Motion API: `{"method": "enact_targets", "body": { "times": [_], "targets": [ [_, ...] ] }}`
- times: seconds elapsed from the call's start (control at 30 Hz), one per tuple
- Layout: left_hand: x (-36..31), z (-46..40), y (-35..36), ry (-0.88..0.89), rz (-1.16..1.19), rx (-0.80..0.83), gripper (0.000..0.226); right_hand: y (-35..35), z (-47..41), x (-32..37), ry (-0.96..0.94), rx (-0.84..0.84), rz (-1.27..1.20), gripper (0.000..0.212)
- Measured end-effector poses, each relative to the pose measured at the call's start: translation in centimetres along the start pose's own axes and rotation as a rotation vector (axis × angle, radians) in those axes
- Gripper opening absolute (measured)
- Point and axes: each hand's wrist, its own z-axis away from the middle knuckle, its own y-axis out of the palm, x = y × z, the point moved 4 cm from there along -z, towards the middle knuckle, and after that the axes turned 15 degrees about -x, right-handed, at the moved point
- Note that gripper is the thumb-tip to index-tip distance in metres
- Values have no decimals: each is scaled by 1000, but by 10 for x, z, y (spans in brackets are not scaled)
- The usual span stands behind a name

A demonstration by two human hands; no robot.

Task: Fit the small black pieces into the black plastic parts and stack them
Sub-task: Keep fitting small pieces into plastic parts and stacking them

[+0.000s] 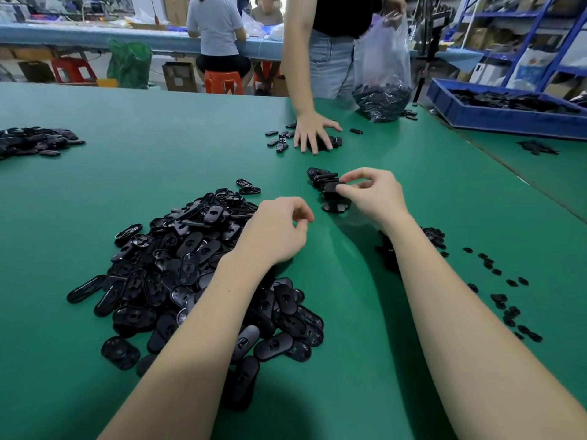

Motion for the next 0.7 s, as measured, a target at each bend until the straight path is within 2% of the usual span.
{"method": "enact_targets", "body": {
  "times": [0.17,0.27,0.4,0.5,0.6,0.7],
  "targets": [
    [3,-1,-2,-15,18,44,29,10,-20,11,-52,14,224,5],
    [2,-2,-8,-13,51,53,36,11,-24,14,-84,17,278,9],
    [2,-3,-12,-32,77,94,36,7,-21,15,-97,7,285,17],
    [3,-5,-15,-36,68,151,32,1,-6,13,-86,9,229,10],
    [1,-7,-21,27,-37,156,24,-4,20,8,-83,24,157,3],
    [-2,-6,-24,78,-154,207,20,-5,44,0,-109,100,133,8]
  ]
}}
